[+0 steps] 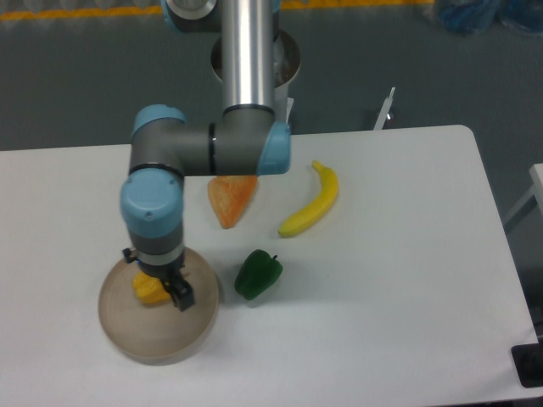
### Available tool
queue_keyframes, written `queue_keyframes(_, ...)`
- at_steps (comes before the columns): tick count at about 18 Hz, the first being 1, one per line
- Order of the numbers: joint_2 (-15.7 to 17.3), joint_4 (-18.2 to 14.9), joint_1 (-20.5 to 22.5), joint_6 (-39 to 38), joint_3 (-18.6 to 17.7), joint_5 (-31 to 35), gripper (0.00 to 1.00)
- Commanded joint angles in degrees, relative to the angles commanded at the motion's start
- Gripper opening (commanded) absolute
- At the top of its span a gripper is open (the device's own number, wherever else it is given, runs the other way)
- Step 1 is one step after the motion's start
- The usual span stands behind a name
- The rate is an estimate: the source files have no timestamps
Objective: Place the yellow pepper on the plate
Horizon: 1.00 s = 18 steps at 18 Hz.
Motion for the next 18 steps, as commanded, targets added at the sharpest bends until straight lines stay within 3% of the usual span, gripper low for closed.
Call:
queue_keyframes(6, 4.93, -3.25, 9.92, 11.76, -0.79, 1.78, 1.00)
queue_keyframes(12, 5.72, -3.17, 18.36, 21.16, -1.14, 1.87, 1.00)
queue_keyframes(18, 7.04, -3.08, 24.70, 31.71, -4.92, 1.86, 1.00)
